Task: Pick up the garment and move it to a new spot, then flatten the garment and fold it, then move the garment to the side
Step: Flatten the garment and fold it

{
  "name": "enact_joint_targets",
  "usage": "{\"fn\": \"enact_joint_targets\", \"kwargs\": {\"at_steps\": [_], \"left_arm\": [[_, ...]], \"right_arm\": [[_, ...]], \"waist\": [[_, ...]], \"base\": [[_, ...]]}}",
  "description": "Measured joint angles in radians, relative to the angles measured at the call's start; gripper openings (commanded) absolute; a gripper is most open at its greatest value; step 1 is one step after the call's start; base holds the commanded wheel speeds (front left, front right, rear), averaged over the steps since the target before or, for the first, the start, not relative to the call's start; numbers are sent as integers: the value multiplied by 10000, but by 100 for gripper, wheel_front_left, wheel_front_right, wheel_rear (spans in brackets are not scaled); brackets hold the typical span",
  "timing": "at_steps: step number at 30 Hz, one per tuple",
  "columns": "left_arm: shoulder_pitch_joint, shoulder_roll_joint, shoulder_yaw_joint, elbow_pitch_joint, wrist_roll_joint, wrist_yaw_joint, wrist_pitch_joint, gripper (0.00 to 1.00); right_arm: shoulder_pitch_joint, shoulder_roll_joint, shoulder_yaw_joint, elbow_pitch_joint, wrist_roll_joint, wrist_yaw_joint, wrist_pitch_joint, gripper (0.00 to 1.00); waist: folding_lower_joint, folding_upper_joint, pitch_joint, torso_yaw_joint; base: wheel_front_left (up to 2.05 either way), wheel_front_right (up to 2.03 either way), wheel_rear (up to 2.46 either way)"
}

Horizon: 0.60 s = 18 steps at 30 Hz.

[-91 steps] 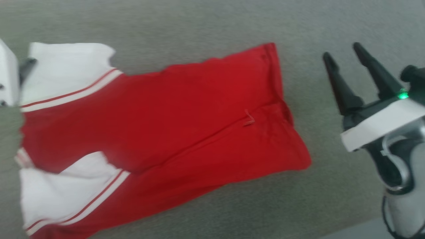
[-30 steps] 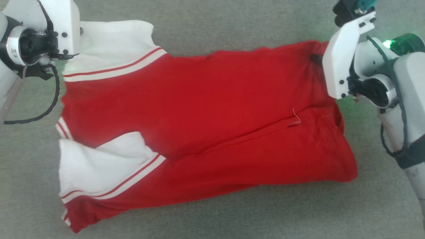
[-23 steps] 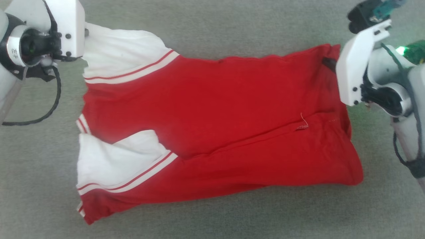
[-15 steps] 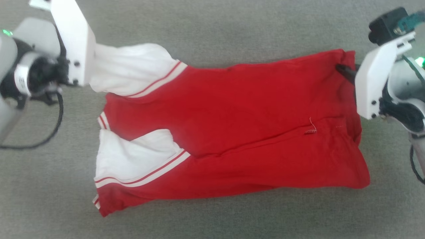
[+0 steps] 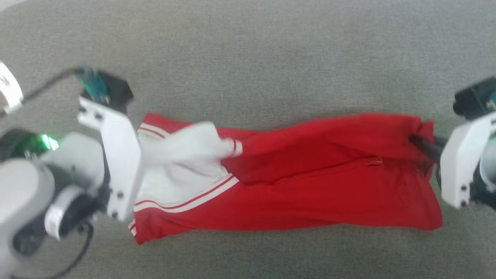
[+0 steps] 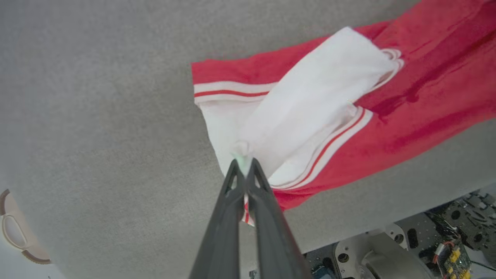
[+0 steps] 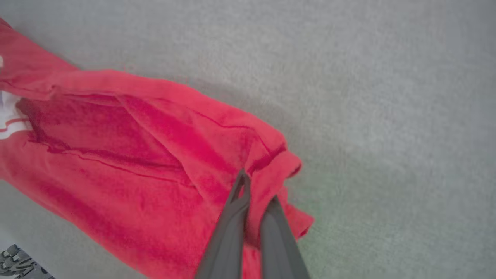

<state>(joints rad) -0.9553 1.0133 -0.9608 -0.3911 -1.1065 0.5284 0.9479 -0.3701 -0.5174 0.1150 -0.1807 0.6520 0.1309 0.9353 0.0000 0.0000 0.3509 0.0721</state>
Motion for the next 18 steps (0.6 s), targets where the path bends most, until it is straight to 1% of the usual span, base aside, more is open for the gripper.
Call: {"fn": "enact_joint_targets", "kwargs": {"at_steps": [3,5,7,9,12,13,14,15,16,18], "left_arm": [[683,157,-190,-376,-67,322,-209,0],[1147,134,-332,-389,-178,355,-470,0],[1535,19,-445,-115,-249,226,-748,0],[1809,-219,-499,387,-374,67,-1041,0],[1995,-633,-441,1218,-408,-362,-1699,0],[2023,-777,-408,1486,-510,-541,-1910,9],[2053,-857,-412,1720,-479,-784,-2144,48],[2098,-911,-395,1969,-431,-951,-2376,98],[2171,-968,-318,2196,-462,-1080,-2587,100],[2307,-1062,-173,2502,-522,-1289,-3066,100]], "right_arm": [[883,190,-380,-290,40,-2,132,0],[1332,389,-504,-412,52,-2,169,0],[1692,500,-550,-374,31,-2,165,0],[1837,598,-535,-140,12,-2,104,0],[1816,723,-382,311,-165,-2,-115,0],[1794,732,-303,445,-249,-2,-245,34],[1745,736,-221,593,-353,-2,-326,69],[1687,746,-159,709,-395,-2,-382,100],[1635,773,-96,798,-385,-2,-424,100],[1603,857,2,886,-370,-2,-470,100]], "waist": [[0,0,-64,47],[0,0,-93,55],[0,0,-121,46],[0,0,-166,32],[0,0,-281,-1],[0,0,-330,-9],[0,0,-381,-18],[0,0,-432,-27],[0,0,-491,-34],[0,0,-617,-45]], "base": [[0,0,0],[0,0,0],[0,0,0],[0,0,0],[0,0,0],[0,0,0],[0,0,0],[0,0,0],[0,0,0],[0,0,0]]}}
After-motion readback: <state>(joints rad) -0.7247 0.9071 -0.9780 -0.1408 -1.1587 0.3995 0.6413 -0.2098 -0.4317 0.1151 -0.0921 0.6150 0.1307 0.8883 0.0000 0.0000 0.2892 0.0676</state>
